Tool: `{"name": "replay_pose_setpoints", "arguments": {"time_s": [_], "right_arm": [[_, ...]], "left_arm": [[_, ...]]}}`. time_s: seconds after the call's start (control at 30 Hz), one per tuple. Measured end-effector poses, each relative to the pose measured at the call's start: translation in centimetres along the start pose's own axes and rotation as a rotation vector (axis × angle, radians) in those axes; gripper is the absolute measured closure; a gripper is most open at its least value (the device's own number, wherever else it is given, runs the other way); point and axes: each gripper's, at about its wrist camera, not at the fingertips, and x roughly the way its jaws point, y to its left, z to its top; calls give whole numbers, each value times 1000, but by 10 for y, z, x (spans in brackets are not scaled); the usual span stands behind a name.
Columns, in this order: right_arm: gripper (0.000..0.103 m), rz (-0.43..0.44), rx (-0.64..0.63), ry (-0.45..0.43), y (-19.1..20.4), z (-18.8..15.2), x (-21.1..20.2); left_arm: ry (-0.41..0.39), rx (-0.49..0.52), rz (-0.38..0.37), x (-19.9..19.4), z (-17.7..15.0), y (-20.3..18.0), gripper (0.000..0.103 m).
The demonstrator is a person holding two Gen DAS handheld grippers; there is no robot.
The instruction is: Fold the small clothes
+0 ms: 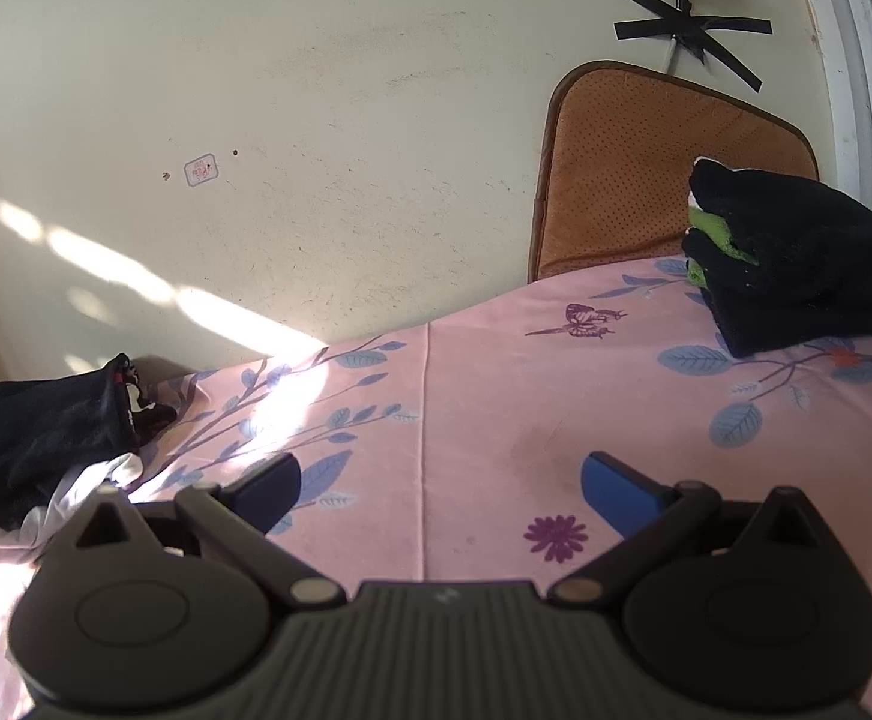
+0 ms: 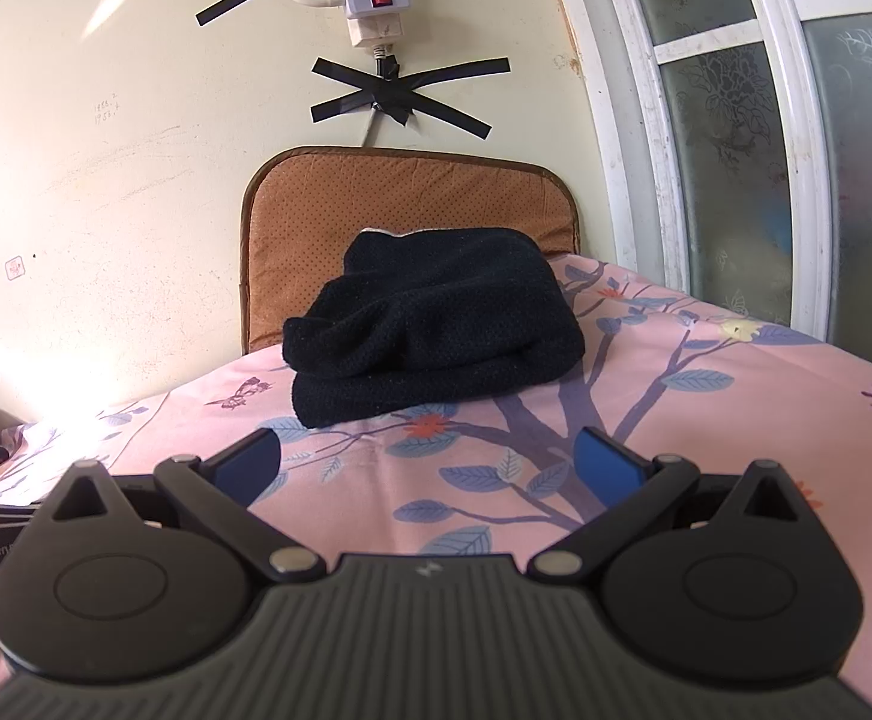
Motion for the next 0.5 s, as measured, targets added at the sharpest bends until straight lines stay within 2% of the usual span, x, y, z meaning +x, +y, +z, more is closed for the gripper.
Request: {"name": "replay_pose_setpoints", "arguments": {"time_s": [0.5], "right_arm": [[0, -2, 1, 0, 0, 0, 0]], "left_arm": [[60, -35, -86, 5, 0, 5, 0]]}}
